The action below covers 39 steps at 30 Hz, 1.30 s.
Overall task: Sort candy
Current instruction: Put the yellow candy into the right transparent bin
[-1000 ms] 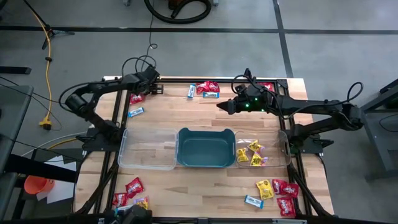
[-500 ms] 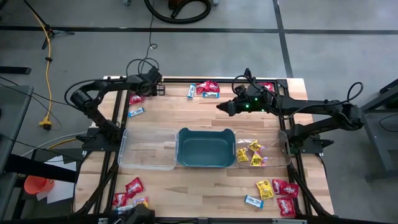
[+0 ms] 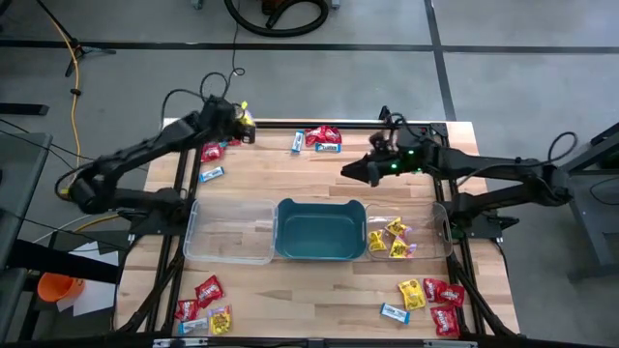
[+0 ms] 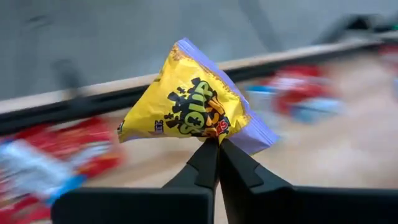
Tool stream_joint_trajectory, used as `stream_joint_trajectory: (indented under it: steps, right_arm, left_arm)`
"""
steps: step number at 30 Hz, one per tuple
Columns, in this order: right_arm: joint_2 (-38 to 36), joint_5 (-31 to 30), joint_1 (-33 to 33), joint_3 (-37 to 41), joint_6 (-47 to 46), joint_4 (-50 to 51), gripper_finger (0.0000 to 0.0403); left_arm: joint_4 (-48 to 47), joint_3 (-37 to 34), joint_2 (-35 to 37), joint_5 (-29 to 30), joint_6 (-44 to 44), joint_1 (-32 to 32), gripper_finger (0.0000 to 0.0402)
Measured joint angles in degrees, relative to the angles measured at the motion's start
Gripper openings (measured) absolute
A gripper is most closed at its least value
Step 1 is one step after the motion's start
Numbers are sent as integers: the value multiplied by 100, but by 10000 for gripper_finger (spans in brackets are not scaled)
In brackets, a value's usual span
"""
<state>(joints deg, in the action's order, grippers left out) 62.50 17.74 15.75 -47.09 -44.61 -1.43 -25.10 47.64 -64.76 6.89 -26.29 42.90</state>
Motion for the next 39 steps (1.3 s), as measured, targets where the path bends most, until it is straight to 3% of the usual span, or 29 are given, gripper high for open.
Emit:
stream_joint_trajectory:
  steps: [7, 11, 15, 21, 26, 30, 33, 39]
  right_arm:
    - [-794, -192, 1, -7, 373, 33, 210]
    - [-1038, -382, 2, -7, 505, 164, 210]
    - [-1086, -385, 2, -7, 636, 201, 210]
    - [-1084, -398, 2, -7, 566, -224, 210]
    - [-1084, -437, 0, -107, 609, -1087, 210]
    - [-1086, -737, 2, -362, 848, -1144, 211]
    - [-1086, -835, 0, -464, 943, -1145, 211]
    - [-1084, -1085, 0, -470, 691, -1027, 211]
  left_arm:
    - [861, -2, 436, 59, 194, -2400, 0]
    - [2004, -2, -2, 667, 626, -3565, 0]
    - [3046, 212, -779, 756, 980, -4187, 0]
    - [3145, 1390, -2200, 562, 1780, -4577, 0]
    - [3145, 2483, -3303, 84, 2712, -4586, 0]
    - [3241, 3333, -4143, -468, 3374, -4542, 0]
    - [3341, 3903, -4746, -909, 3581, -4534, 0]
    - [3574, 4746, -5743, -916, 3516, -4657, 2]
